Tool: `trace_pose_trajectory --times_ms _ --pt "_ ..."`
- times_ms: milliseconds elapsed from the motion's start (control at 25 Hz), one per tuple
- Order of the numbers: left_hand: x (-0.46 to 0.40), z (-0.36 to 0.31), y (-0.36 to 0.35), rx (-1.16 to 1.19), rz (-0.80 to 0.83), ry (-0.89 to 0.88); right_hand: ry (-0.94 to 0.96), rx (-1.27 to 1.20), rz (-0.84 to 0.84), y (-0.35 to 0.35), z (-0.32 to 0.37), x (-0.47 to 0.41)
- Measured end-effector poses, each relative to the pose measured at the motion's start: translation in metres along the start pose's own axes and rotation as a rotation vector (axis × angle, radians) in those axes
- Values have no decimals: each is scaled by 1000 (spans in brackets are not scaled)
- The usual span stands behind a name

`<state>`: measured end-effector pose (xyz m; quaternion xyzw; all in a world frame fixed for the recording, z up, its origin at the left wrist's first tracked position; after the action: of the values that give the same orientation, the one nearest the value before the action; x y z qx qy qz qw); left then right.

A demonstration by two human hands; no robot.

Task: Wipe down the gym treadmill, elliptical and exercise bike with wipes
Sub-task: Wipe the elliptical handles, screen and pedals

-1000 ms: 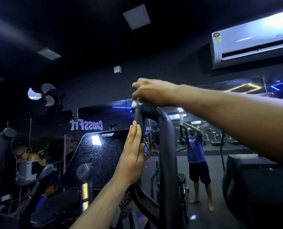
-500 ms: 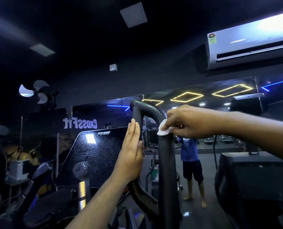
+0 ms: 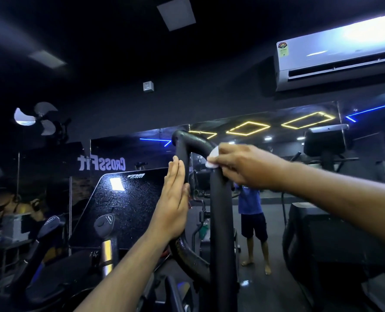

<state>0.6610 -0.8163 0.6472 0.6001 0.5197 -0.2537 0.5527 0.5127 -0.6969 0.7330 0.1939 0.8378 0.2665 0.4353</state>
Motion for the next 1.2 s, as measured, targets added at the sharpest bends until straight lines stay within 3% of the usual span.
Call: trace_pose_trajectory --times_ms 200,360,520,640,800,920,1120,1200 --pt "-2 0 -1 -46 35 19 107 -89 70 -33 62 58" --pt "-2 3 -1 -59 42 24 168 -18 44 -21 49 42" --pt "1 0 0 -77 56 30 37 60 -73 5 2 -1" --pt "3 -1 -1 -104 66 32 -30 18 -143 -10 12 8" --pt "3 -2 -2 -115 55 24 71 -125 -49 -36 68 62" --pt "4 -3 -2 -122 65 28 110 -54 -1 -25 57 49" --pt "5 -1 -1 -116 59 35 -58 -17 -103 -25 34 24" --pt "7 0 -1 -119 51 33 -9 -77 -56 -30 56 43"
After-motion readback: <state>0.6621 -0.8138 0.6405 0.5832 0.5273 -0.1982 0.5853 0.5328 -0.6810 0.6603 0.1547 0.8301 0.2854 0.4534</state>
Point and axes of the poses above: each hand's wrist, its own x-axis away from the middle knuckle, its own y-axis out of the back of the hand, z = x × y, the point moved 5 cm from there along -x, towards the middle knuckle, and after that the axes turned 2 degrees about z, right-handed, at the moved point
